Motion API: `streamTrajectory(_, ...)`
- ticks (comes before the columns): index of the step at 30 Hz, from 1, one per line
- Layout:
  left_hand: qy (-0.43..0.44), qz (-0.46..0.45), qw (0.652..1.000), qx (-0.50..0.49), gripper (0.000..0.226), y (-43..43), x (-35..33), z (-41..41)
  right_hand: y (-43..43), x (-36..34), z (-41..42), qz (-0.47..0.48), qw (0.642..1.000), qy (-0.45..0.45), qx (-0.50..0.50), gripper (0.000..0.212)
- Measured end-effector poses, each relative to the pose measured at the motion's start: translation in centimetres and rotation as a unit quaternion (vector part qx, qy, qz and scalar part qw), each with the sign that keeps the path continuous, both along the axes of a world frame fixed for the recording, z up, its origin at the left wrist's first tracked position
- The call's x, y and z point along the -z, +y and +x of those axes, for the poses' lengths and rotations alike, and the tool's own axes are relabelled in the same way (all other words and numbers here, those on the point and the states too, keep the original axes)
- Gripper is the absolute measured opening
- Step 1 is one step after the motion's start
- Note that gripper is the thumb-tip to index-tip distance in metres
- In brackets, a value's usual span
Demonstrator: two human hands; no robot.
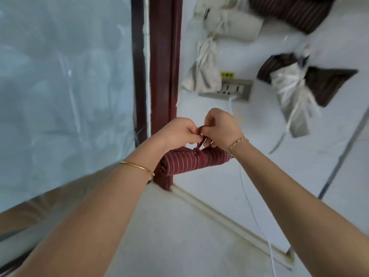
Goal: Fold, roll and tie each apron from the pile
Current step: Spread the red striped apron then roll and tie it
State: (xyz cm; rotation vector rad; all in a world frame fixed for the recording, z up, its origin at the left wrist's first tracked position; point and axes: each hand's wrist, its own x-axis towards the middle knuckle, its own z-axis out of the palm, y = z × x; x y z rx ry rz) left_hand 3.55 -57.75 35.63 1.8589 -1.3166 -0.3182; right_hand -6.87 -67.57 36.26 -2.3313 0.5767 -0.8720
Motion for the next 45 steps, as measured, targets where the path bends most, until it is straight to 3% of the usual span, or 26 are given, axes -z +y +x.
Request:
streamTrajectory(4,-0.01,-0.06,0.998,0.019,0.008,-2.2,-4.5,-1.4,-1.5,-5.0,-2.2,-0.032,0.999,-0.019,0.024,0.023)
streamTrajectory(9,-0.022,-0.137,0.989,0.05,0.009,-4.6,-10.2,-3.3,-3.2,-10.0,-5.8,0.022,0.993,-0.111,-0.025,0.025)
streamTrajectory(13,-0.04,-0.202,0.977,0.061,0.015,-6.3,-14.7,-4.5,-4.8,-13.9,-7.3,-0.008,0.986,-0.169,0.002,0.025)
streamTrajectory(18,-0.058,-0.249,0.964,0.075,0.016,-8.8,-19.6,-5.9,-6.3,-19.0,-8.4,-0.146,0.961,-0.215,0.09,0.018)
streamTrajectory(23,0.002,-0.246,0.961,0.124,0.013,-10.6,-24.5,-6.5,-7.8,-24.0,-9.2,-0.251,0.93,-0.223,0.149,0.017)
streamTrajectory(32,-0.028,-0.183,0.981,0.062,0.003,-16.7,-31.3,-5.1,-13.7,-31.9,-6.5,-0.33,0.907,-0.024,0.26,0.008)
streamTrajectory(38,-0.235,-0.133,0.961,-0.065,0.035,-20.2,-33.8,-4.5,-17.5,-34.5,-3.5,-0.323,0.902,0.041,0.284,0.009)
streamTrajectory(45,-0.301,-0.147,0.937,-0.097,0.034,-23.1,-34.0,-4.1,-19.8,-34.8,-2.2,-0.31,0.9,0.071,0.299,0.022)
